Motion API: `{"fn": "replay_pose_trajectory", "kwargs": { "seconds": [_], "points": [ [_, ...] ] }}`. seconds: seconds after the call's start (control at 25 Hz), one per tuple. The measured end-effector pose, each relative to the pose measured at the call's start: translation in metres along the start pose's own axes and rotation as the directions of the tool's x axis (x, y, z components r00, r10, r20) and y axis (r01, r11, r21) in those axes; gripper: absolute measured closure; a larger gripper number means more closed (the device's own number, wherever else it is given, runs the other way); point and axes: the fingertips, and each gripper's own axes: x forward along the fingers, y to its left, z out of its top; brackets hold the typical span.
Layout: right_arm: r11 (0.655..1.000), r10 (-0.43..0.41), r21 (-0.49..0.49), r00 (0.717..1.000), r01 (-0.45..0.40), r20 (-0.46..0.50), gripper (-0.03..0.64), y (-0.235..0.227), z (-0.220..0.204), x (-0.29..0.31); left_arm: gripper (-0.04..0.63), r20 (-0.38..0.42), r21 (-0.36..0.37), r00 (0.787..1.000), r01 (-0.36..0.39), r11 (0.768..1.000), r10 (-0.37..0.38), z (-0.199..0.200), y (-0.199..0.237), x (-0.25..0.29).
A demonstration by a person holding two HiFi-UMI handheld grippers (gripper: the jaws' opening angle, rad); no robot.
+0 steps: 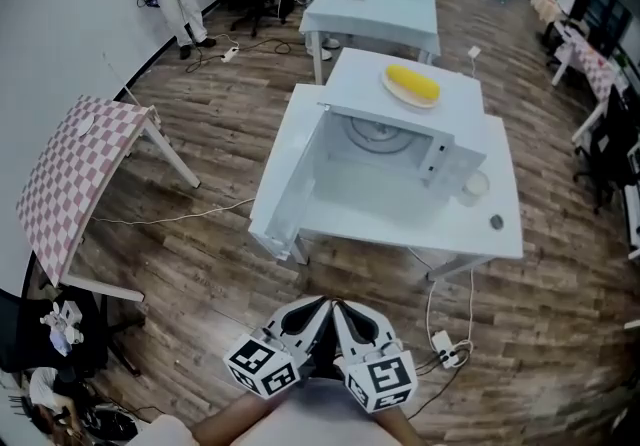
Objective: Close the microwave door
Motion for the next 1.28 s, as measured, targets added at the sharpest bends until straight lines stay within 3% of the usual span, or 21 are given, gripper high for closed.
{"fn": "replay_pose_trajectory", "kwargs": {
  "seconds": [0.72, 1.28],
  "points": [
    [0.999, 0.004, -0.033, 0.999, -0.002, 0.043, 0.594, -0.054, 0.070, 0.072, 0.577, 0.052, 0.046, 0.997, 0.059, 0.997, -0.061, 0.073, 0.040, 0.070],
    [0.994, 0.058, -0.102, 0.996, -0.051, 0.068, 0.594, -0.040, 0.114, 0.120, 0.577, 0.099, 0.068, 0.993, 0.062, 0.996, -0.069, 0.121, 0.078, 0.070]
  ]
}}
